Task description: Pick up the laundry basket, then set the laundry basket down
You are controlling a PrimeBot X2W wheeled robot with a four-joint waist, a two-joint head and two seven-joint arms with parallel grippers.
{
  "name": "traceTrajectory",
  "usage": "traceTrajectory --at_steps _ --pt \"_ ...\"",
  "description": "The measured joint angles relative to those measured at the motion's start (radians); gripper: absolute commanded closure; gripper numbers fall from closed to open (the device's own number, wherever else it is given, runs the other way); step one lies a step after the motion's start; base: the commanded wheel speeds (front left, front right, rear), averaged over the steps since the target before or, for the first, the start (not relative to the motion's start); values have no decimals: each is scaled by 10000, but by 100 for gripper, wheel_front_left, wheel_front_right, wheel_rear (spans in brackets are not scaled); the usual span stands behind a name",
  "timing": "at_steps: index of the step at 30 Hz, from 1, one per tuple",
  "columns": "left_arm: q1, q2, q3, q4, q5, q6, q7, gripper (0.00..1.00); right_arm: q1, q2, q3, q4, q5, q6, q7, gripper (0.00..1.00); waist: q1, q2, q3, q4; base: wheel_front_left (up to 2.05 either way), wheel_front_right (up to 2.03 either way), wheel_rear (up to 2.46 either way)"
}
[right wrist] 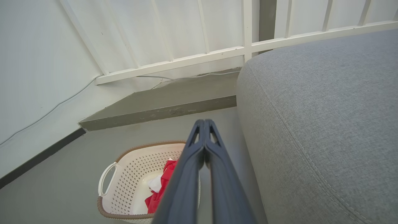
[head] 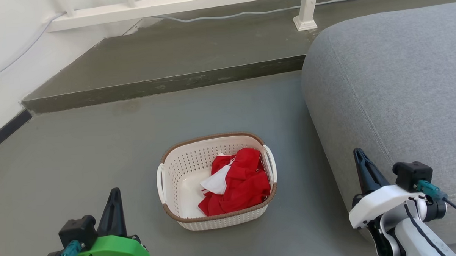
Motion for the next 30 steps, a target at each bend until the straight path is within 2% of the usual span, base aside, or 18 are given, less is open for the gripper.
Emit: traceTrajectory --at_steps 8,30 --pt "-1 -15 272 -4 -1390 -196 341 100 0 90 -368 -82 1338 209 305 100 1 0 -34 85 0 0 0" --pt "-27 -61 928 180 -4190 -702 1131 100 -1 385 -1411 -159 4125 685 1101 100 0 0 -124 307 0 0 0"
